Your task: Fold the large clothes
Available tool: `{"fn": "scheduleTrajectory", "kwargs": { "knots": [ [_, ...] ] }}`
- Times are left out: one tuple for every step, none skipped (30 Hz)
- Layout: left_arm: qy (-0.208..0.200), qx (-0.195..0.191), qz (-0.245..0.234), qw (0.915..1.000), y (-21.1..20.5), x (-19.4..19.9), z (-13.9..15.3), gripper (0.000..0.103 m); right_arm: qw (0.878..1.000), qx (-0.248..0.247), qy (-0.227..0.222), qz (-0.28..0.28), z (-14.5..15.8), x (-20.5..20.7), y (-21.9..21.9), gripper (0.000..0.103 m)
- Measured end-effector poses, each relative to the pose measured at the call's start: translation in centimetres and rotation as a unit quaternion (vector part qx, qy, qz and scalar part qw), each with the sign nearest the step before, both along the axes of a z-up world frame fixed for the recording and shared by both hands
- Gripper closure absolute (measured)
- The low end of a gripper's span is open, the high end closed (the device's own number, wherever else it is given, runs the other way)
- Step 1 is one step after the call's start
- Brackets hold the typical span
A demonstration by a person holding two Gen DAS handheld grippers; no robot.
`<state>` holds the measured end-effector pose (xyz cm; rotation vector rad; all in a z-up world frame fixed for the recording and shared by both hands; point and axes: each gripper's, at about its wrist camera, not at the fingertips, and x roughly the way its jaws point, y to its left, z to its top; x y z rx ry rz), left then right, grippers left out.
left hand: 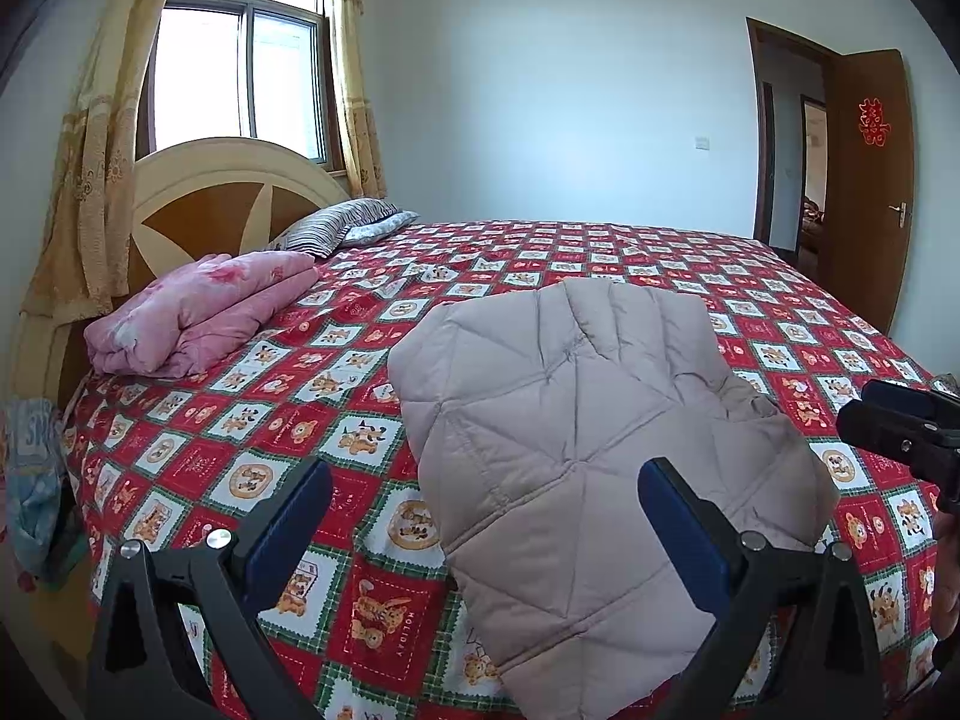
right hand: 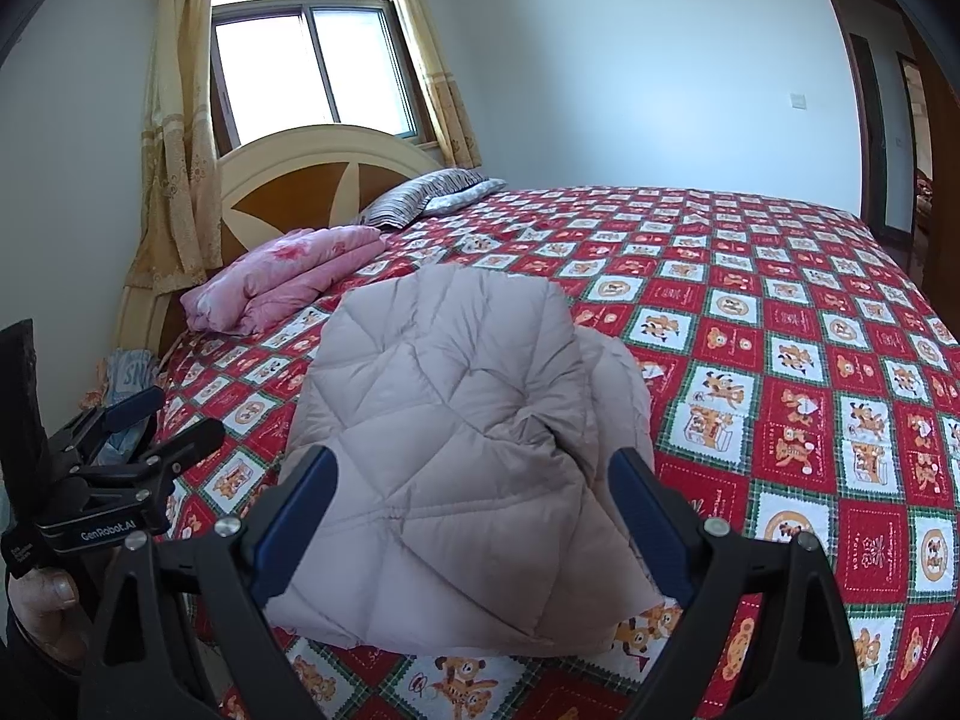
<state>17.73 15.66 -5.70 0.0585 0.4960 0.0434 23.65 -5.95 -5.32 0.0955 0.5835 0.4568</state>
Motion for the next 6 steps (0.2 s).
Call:
{"fn": "scheduleTrajectory", "kwargs": {
  "knots": [
    [-0.002, -0.001, -0.003, 1.0, -0.01, 0.0, 0.04, 0.001, 1.0, 0.0, 0.0, 0.0, 0.0, 0.02, 0.0, 0.009],
    [-0.004, -0.002, -0.006, 1.0, -0.02, -0.03, 0.01, 0.001, 1.0, 0.0, 0.0, 0.0, 0.0, 0.01, 0.0, 0.009],
    [-0.006, 0.0, -0.008, 1.0, -0.09, -0.03, 0.0, 0.001, 1.0, 0.0, 0.0, 0.0, 0.0, 0.01, -0.01, 0.009],
    [-0.008, 0.004, -0.008, 0.9999, -0.2, -0.04, -0.01, 0.001, 1.0, 0.0, 0.0, 0.0, 0.0, -0.02, -0.01, 0.009],
    [-0.009, 0.006, -0.008, 0.9999, -0.27, -0.07, -0.03, 0.001, 1.0, 0.0, 0.0, -0.001, 0.01, 0.0, 0.0, 0.009],
    [-0.009, 0.006, -0.009, 0.9999, -0.3, -0.04, -0.05, 0.001, 1.0, 0.0, 0.0, -0.001, -0.08, -0.01, -0.07, 0.009]
  ]
}}
